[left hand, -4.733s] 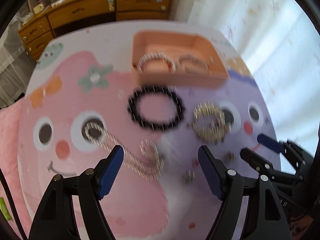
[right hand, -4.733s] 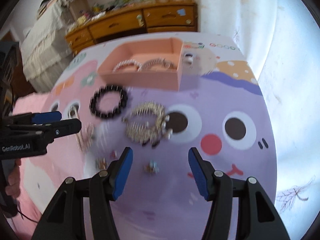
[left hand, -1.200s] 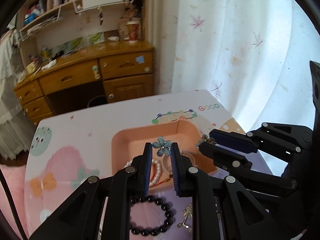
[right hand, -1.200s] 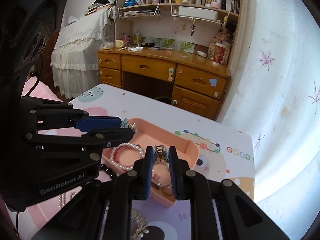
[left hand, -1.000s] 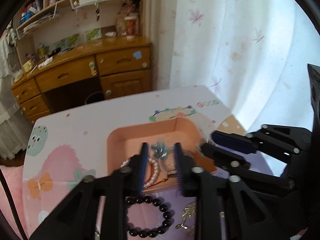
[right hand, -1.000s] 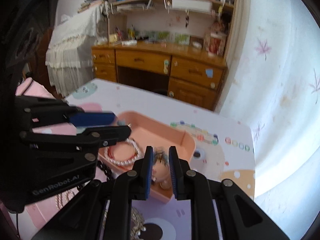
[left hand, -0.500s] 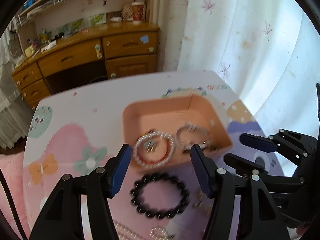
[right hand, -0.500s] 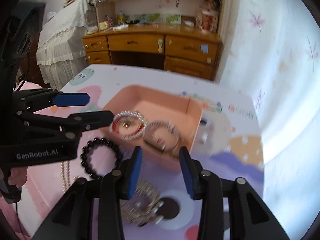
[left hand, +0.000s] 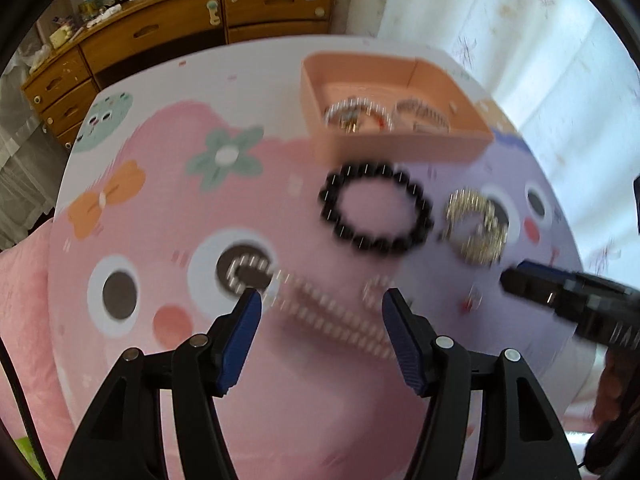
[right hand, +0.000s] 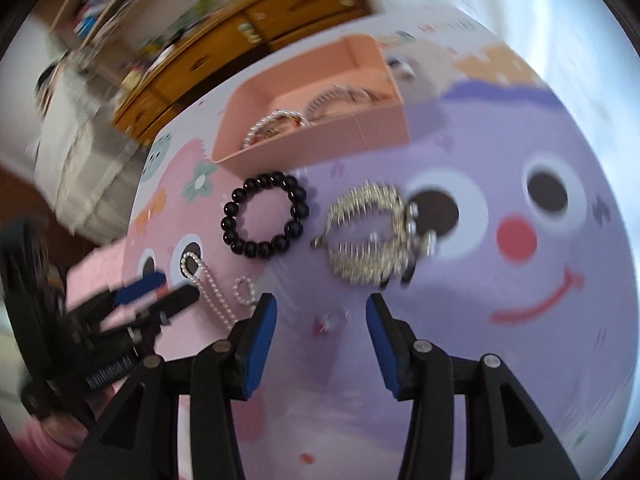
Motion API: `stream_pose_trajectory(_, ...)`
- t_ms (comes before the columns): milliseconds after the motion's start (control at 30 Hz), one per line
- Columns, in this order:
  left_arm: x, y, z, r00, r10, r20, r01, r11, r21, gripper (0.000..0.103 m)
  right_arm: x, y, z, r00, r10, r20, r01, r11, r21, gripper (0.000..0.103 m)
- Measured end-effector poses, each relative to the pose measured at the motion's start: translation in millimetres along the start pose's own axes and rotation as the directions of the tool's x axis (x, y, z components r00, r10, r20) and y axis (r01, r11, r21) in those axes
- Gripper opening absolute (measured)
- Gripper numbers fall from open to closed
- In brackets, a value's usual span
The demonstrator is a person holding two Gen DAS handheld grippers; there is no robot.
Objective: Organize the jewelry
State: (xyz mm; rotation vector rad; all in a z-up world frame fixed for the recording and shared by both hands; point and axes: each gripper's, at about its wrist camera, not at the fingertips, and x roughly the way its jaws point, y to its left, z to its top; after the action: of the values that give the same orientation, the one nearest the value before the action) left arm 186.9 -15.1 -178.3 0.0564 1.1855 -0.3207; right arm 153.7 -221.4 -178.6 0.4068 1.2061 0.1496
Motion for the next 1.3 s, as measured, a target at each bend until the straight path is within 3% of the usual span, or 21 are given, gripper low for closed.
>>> stream_pose_trajectory(167,-0.8,9.7,-16.5,1.0,0.012,-0.005,-0.011,0.996,0.09,0.079,6.0,5.2,-14.0,0.999,-0.046,-0.016,0.048,0.991,0.129,0.047)
stream_pose_trajectory(433,7.8,7.6,-18.8,0.998,-0.004,0.06,-0.009,0.977,0.212,0.092,22.3,13.4,-30.0,0.991,-0.133,-0.024,0.135,0.962,0.239,0.047)
stream_pose_trajectory(800,34.8,-0.2,-20.9,0.998,-0.063,0.026,0.054,0.963,0.264,0.094,27.0,32.4,-33.4,0.947,-0.32,0.019,0.315,0.94,0.13,0.047)
stream_pose_trajectory(1100,45.6,-10.6,-11.3,0.995,-0.074,0.07,0.053,0.965,0.257,0.1,31.7,39.4,-34.5,0.922,-0.38,0.076,0.379,0.925,0.032,0.047)
stream_pose_trajectory(1300,46.8,-12.6,-10.5,0.994,-0.067,0.082,0.046,0.97,0.239,0.1,33.2,38.5,-31.2,0.921,-0.377,0.094,0.376,0.926,0.027,0.047)
